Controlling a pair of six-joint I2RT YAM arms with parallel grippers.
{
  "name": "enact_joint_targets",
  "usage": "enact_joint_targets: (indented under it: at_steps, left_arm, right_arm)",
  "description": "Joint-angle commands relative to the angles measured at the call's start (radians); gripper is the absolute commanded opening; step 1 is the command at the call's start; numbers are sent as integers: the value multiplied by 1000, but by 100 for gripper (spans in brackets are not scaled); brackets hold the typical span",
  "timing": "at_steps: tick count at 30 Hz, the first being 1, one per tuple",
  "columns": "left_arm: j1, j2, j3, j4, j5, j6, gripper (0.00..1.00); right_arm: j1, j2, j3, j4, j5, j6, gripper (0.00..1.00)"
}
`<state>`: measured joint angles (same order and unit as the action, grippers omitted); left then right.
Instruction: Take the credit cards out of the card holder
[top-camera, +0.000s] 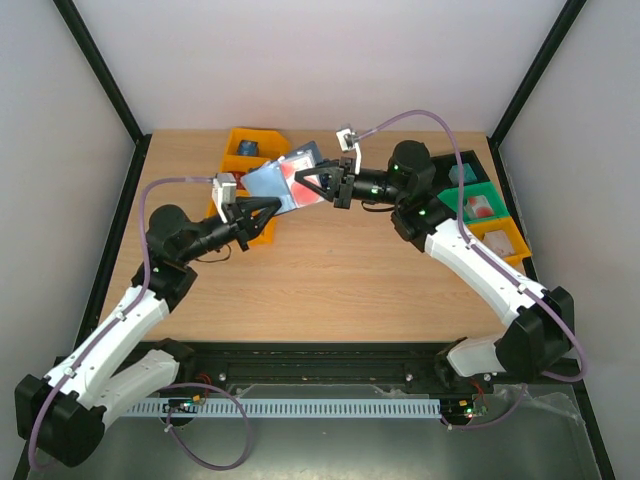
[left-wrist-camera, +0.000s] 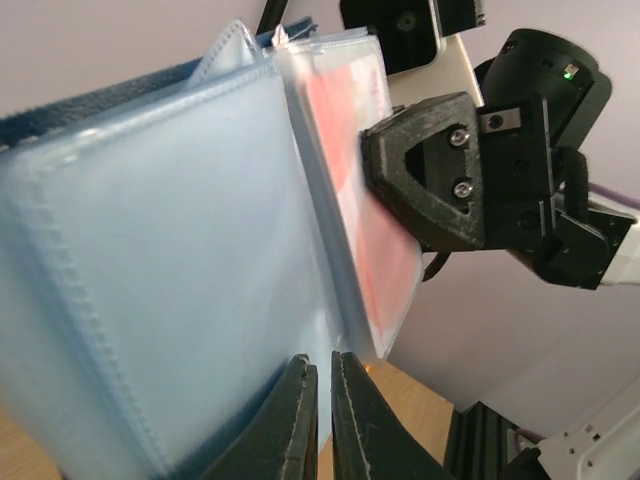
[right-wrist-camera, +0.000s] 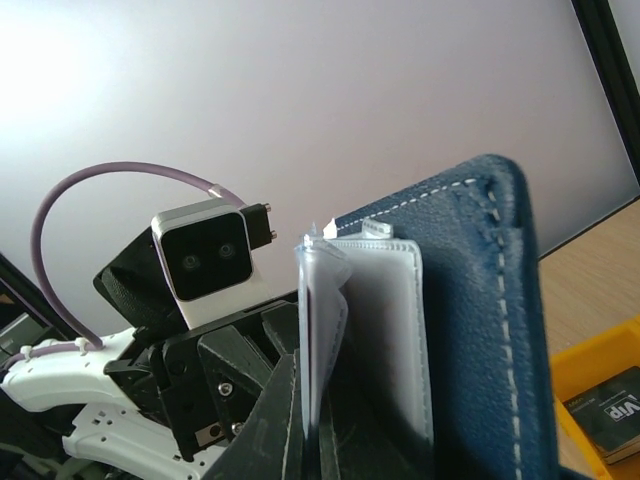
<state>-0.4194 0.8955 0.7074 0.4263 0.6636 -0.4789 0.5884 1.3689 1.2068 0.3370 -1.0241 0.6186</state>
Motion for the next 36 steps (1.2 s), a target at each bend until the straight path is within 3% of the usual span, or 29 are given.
enact_joint_targets:
  at_steps: [1,3,7,12,15,21,24,29,35,36]
  left_arm:
    - [17,-31,37,-86,-49,45,10]
    - [43,-50,32,-110,-49,38,22]
    - [80,-72,14,-133,-56,35,58]
    - [102,-73,-9,-83,1,21,87]
    - [100,-59,-21,11,99,13,98]
    - [86,-24,-22,109,110,-18,99]
    - [64,-1,-31,233,113,-79,94]
    - [-12,26,-23,277,126,-74,71]
    - [-22,17,-19,264,113,-75,8]
    - [-22,15,-21,256,110,-70,3]
  right_arm:
    - [-1,-32,49,-18,-47,-10,2]
    - [-1,-35,78,-78,-58,-50,2]
    - [-1,-30,111,-111,-93,-57,2]
    - [-1,-29,108,-78,-120,-23,2]
    - [-1,-24,110,-61,-138,-6,2]
    - [2,-11,93,9,-179,59,2]
    - [6,1,94,14,-198,63,2]
    - [11,9,88,6,-187,53,2]
    - [11,-1,81,-56,-171,-9,3]
    - [10,-3,83,-84,-158,-38,8]
